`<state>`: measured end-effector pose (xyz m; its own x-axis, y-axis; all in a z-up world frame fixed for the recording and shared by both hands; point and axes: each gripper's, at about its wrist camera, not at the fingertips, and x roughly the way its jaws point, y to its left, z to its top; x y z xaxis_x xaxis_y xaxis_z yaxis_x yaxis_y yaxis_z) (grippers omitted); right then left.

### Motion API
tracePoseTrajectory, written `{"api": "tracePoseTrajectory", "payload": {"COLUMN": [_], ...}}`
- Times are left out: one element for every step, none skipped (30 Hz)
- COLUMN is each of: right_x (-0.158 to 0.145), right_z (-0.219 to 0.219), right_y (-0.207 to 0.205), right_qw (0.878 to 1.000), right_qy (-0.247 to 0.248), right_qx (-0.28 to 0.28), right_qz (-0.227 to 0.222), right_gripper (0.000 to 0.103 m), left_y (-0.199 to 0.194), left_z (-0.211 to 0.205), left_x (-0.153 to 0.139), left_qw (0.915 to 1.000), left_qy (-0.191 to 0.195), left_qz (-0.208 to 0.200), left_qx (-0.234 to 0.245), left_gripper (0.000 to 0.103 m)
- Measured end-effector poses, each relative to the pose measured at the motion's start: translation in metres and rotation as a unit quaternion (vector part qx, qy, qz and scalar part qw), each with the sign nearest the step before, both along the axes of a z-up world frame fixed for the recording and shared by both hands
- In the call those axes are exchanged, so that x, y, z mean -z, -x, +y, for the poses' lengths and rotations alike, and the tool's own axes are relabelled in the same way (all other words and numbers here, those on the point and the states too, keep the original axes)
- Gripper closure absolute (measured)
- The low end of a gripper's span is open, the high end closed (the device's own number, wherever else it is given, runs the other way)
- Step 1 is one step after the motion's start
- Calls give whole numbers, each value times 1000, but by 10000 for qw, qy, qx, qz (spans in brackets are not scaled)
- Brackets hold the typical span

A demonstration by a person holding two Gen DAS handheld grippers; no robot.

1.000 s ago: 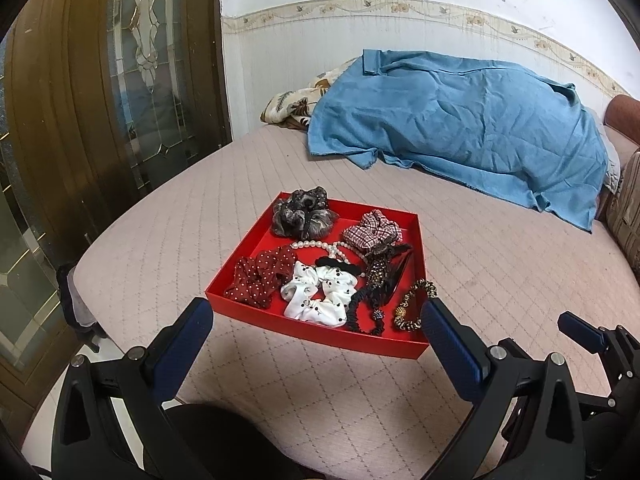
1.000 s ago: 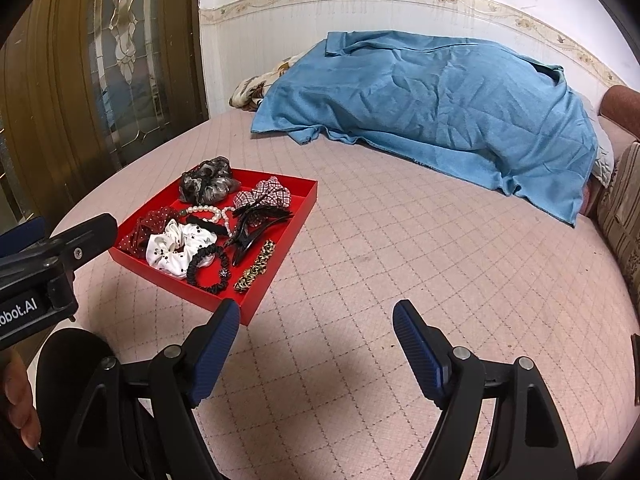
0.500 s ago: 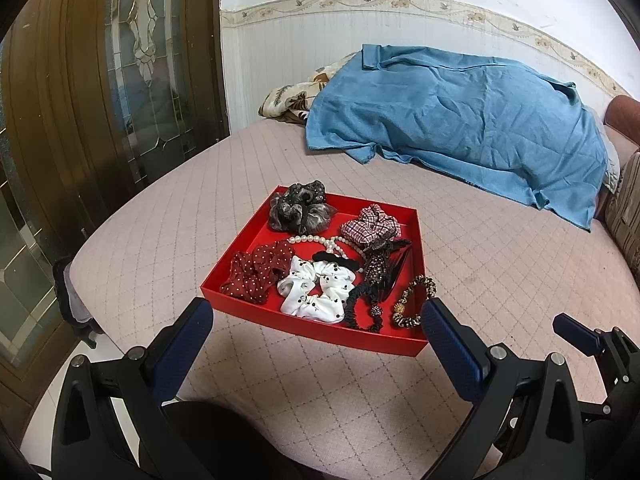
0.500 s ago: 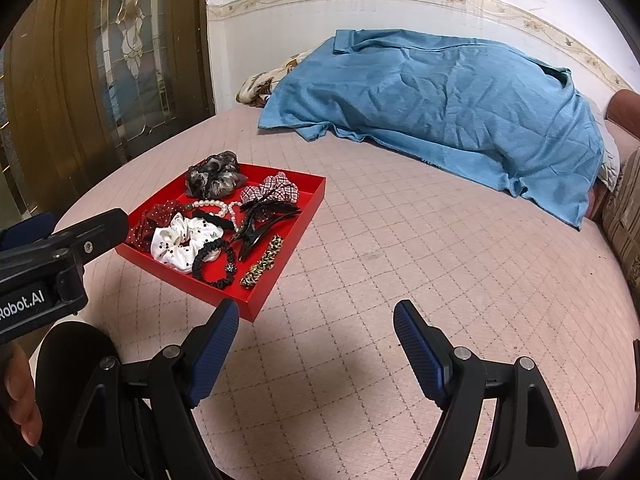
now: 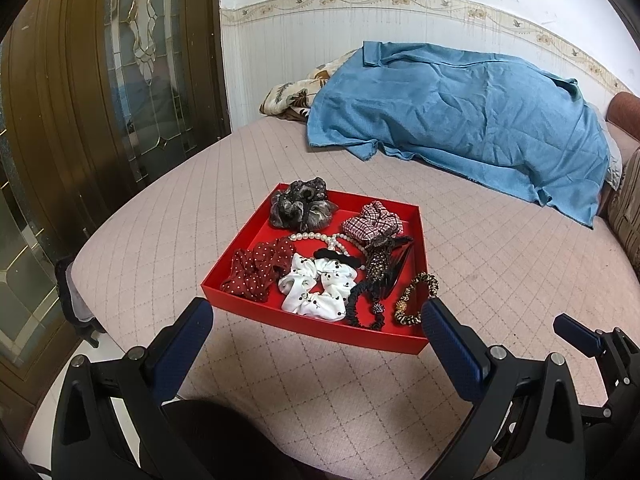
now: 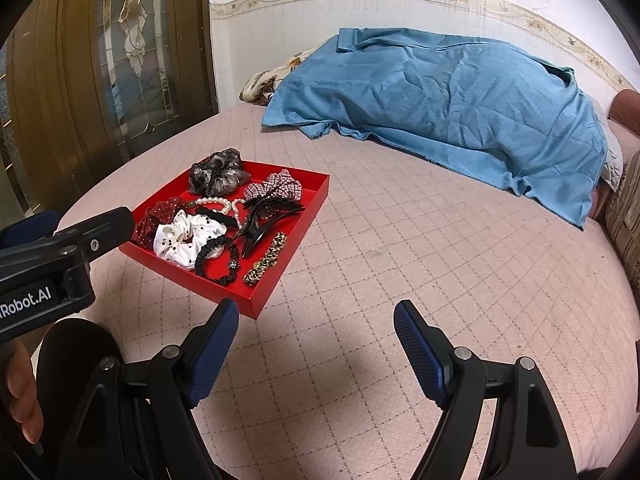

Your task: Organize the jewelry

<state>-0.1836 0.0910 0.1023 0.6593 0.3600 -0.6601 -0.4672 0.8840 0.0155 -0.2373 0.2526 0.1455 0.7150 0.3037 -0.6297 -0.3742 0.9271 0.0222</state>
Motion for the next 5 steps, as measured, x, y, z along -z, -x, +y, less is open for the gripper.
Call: {"api": "tracePoseTrajectory", "payload": {"right_x": [0,1,1,2,3], "right_z": [0,-1,-2,-2,-3], "right_y": [0,0,-1,-1,-2], "right_qw": [10000,10000,10000,10000,10000], "right_qy": [-6,-12,-20,-28,-38], "right_qx": [3,4,3,0,0], "right_qz": [7,17,35,57,79], "right_gripper": [19,19,19,19,18], "left_y": [0,0,-1,-2,-3], "left_z": [0,0,1,1,1], "left_x": [0,0,1,1,1], "left_qw": [10000,10000,10000,10000,9999], "left_qy": [-9,-20,-22,-24,-38], "left_qz": [13,30,44,66,81], "left_qx": [-16,-32,-35,-43,-52], "left_gripper": [0,0,0,0,0]}}
